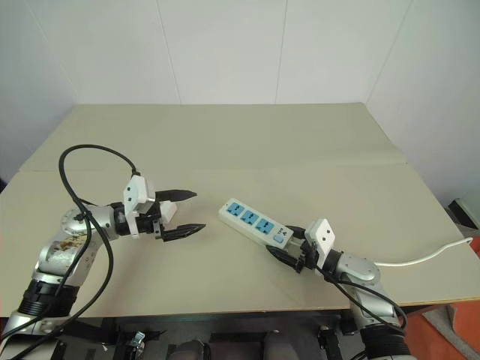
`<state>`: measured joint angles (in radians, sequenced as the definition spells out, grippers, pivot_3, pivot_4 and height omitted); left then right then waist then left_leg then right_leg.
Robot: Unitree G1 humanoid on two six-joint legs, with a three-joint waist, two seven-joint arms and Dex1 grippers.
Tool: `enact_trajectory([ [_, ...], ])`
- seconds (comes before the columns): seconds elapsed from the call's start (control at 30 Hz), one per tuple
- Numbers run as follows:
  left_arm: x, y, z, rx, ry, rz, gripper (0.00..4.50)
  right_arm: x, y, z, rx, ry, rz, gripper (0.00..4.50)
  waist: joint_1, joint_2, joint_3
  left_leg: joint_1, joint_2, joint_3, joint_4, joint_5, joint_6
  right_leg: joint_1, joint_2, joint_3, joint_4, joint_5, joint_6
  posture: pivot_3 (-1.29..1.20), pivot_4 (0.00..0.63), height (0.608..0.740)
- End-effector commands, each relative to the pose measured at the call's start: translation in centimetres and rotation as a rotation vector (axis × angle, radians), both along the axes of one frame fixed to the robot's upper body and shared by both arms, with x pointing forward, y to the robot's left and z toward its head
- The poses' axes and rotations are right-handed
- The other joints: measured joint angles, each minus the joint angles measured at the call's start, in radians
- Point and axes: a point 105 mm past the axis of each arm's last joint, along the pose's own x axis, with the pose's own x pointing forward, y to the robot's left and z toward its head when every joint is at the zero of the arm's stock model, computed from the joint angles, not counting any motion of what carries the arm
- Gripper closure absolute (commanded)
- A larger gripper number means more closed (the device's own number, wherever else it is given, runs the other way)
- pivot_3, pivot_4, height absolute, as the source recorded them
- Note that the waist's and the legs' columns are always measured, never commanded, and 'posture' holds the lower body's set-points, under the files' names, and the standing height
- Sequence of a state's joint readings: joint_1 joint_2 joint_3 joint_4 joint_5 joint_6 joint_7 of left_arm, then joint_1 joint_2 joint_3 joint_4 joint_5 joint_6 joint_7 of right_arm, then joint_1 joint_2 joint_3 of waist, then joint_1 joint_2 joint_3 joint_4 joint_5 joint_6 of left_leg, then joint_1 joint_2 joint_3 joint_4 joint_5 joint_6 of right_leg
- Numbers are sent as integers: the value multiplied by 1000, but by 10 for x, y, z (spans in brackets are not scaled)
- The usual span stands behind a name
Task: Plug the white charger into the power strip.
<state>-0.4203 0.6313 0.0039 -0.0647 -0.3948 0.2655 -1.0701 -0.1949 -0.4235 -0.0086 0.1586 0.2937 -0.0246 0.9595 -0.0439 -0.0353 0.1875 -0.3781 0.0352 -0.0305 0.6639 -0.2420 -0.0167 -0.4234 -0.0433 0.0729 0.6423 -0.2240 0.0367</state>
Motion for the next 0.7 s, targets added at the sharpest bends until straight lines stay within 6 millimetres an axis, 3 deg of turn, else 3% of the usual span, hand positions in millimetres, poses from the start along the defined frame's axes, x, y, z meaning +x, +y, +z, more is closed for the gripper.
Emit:
enact_trajectory([
  [0.03, 8, -2, 35, -104, -90, 100, 0, -3, 6, 12, -2, -60, 50, 1060, 1, 0, 0, 0, 0, 0, 0, 0, 0, 0, 0, 0, 0, 0, 0, 0, 150, 740],
  [0.2, 41, 9, 77, -154, -82, 404, 0, -8, 17, 22, -22, -92, 134, 1060, 1, 0, 0, -1, 0, -1, 1, 0, 0, 0, 0, 0, 0, 0, 0, 0, 150, 740],
  [0.27, 44, 13, 85, -21, 11, 402, 0, -7, 21, 25, -37, -99, 152, 1060, -3, 0, 0, -1, -1, -2, 1, 0, 0, 0, 0, -1, 0, 0, 1, 0, 150, 740],
  [0.33, 52, 20, 82, 136, 133, 450, 0, -6, 25, 28, -36, -100, 158, 1060, -11, 0, 0, -2, -1, -2, 1, 0, 0, -1, 1, -1, 1, 0, 1, 0, 150, 740],
  [0.47, 81, 48, 70, 381, 318, 718, 0, -8, 32, 28, -48, -100, 190, 1060, -9, 1, 1, -1, -2, -3, 1, 0, 0, 0, 0, -2, 1, 0, 2, 0, 150, 740],
  [0.6, 99, 53, 76, 273, 509, 806, 0, -5, 39, 23, -52, -93, 191, 1060, -8, 0, 1, -2, -2, -3, 1, 0, 0, -2, 0, -2, 2, -1, 2, 0, 150, 740],
  [0.7, 107, 53, 66, 323, 572, 806, 0, -6, 42, 19, -59, -88, 195, 1060, -10, 0, 1, -7, -2, -4, 2, 0, 0, -6, 1, -2, 2, -1, 1, 0, 150, 740],
])
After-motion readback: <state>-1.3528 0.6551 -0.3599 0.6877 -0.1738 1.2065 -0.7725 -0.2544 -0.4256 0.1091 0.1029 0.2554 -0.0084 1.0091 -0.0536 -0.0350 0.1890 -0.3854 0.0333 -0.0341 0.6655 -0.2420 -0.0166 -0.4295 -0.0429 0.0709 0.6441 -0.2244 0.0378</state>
